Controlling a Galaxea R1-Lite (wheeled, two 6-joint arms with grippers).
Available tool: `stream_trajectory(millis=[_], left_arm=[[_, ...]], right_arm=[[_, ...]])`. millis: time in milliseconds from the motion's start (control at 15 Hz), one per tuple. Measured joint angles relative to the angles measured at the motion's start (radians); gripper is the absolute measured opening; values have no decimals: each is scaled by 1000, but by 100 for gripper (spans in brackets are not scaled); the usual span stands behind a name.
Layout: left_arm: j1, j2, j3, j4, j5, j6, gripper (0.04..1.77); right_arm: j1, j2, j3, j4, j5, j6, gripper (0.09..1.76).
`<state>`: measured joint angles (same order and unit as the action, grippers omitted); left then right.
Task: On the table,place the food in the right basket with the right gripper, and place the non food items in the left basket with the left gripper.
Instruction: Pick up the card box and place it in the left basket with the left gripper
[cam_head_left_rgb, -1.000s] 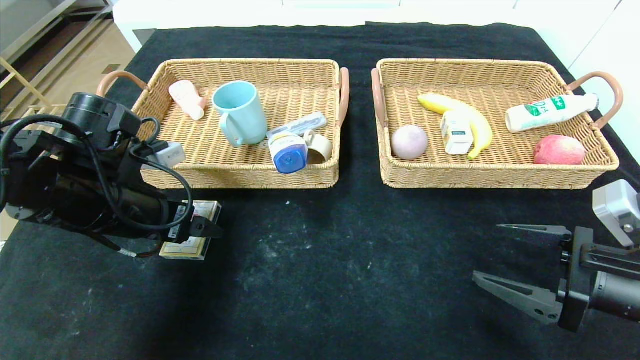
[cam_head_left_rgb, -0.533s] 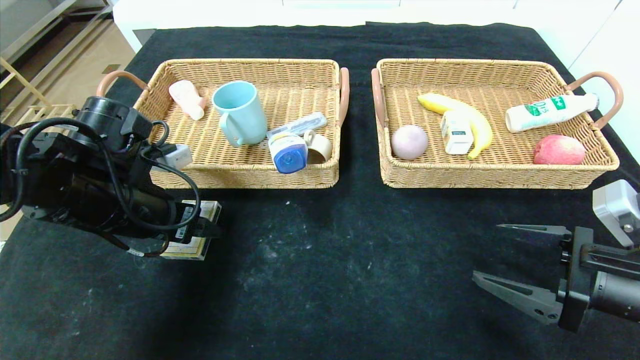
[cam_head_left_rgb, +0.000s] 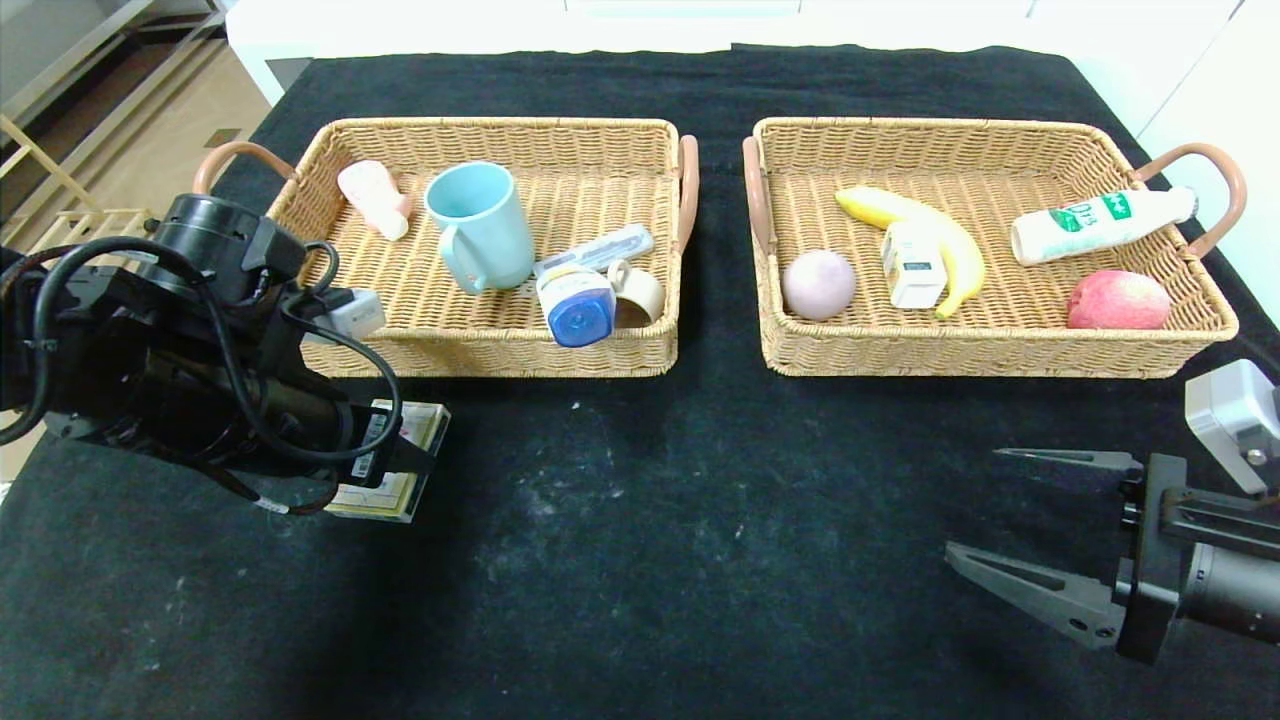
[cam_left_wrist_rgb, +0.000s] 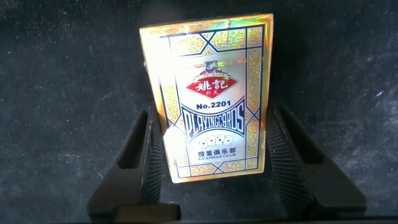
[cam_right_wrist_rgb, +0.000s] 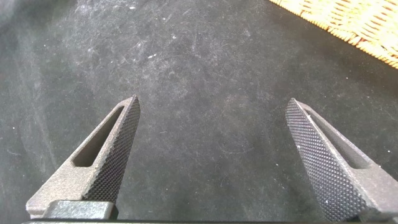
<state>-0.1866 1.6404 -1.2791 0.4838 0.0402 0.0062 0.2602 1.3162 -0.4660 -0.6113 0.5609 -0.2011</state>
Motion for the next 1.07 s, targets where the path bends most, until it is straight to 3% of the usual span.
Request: stream_trajectory(millis=[733, 1067], left_arm=[[-2, 0, 4, 4, 0, 0, 103], [-30, -67, -1, 20, 8, 0, 102]], right_arm=[[0, 0, 0, 0, 0, 0, 171], [0, 0, 0, 0, 0, 0, 171]])
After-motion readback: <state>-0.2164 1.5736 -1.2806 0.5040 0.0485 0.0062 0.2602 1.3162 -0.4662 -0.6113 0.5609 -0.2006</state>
